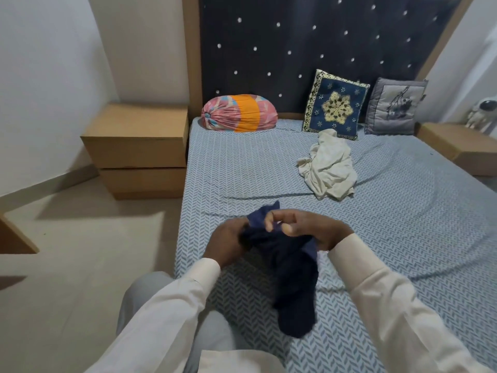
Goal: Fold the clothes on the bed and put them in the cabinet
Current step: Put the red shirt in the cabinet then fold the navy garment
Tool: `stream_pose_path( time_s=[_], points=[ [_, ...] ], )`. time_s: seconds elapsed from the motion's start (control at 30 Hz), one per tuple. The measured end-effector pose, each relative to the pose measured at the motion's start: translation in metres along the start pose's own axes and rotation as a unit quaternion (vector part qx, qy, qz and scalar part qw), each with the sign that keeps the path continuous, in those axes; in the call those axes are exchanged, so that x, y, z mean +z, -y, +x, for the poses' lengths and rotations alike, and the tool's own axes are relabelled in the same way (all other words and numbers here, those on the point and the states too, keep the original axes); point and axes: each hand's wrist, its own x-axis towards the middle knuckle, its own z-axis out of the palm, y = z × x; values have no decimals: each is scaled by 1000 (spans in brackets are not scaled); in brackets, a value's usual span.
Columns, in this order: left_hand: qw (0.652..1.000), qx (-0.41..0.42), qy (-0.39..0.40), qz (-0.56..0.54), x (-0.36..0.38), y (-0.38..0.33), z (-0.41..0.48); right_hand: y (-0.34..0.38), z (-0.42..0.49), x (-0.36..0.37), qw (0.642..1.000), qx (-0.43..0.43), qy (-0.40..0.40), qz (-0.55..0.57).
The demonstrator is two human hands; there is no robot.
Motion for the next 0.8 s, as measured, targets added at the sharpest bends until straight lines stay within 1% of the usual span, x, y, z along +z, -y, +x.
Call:
stream_pose_path(
  time_s=[0.03,0.07,0.1,0.13,0.17,0.2,0.23,0.27,0.3,0.33,0.37,0.4,0.43,0.47,0.5,0.53,0.57,0.6,0.63,0.67,0.7,0.73,0.8],
  points=[
    [998,-34,-42,-12,-11,3,3,13,-9,-6,999,22,12,-46],
    [995,-62,-79,-25,-27,5,7,22,-16,-17,993,47,-11,-105],
    [991,-83,-93,-47,-41,9,13,31,-24,-27,984,71,-52,-157],
    [989,-101,-73,-82,-58,11,20,36,-30,-40,970,102,-91,-204],
    [988,-118,-13,-97,-72,14,26,37,-33,-54,951,140,-122,-246],
    [986,-130,76,-74,-85,15,32,37,-34,-66,923,192,-135,-305],
    [974,-143,176,-14,-93,18,37,36,-32,-75,873,255,-136,-393],
    [953,-163,250,55,-98,24,43,34,-27,-85,808,322,-125,-477],
    [938,-185,266,124,-101,29,46,31,-21,-93,742,373,-117,-545],
    [937,-205,228,168,-104,33,51,30,-14,-101,694,397,-130,-586],
    [947,-223,157,170,-108,35,60,32,-9,-107,670,386,-176,-609],
    [960,-235,71,134,-116,35,71,38,-5,-114,668,338,-259,-610],
    [968,-236,-19,82,-126,31,89,49,-3,-123,660,264,-363,-603],
    [968,-231,-91,35,-138,24,104,61,-2,-127,634,178,-469,-589],
    [963,-226,-144,-7,-151,15,119,74,0,-129,597,95,-557,-570],
    [955,-226,-181,-56,-162,4,131,87,0,-128,566,19,-613,-550],
    [945,-226,-209,-112,-173,-7,141,100,-2,-129,556,-46,-637,-532],
    [932,-227,-231,-161,-182,-17,148,112,-3,-131,559,-88,-639,-522],
    [919,-233,-249,-198,-189,-23,153,119,-7,-134,572,-90,-623,-526],
    [906,-242,-260,-232,-194,-23,156,124,-11,-138,601,-63,-590,-536],
    [895,-251,-261,-261,-196,-18,156,125,-17,-142,642,-16,-532,-552],
    [888,-259,-257,-278,-193,-8,154,123,-23,-147,686,46,-452,-569],
    [882,-291,-237,-284,-175,16,145,106,-31,-147,745,164,-293,-577]
  ],
)
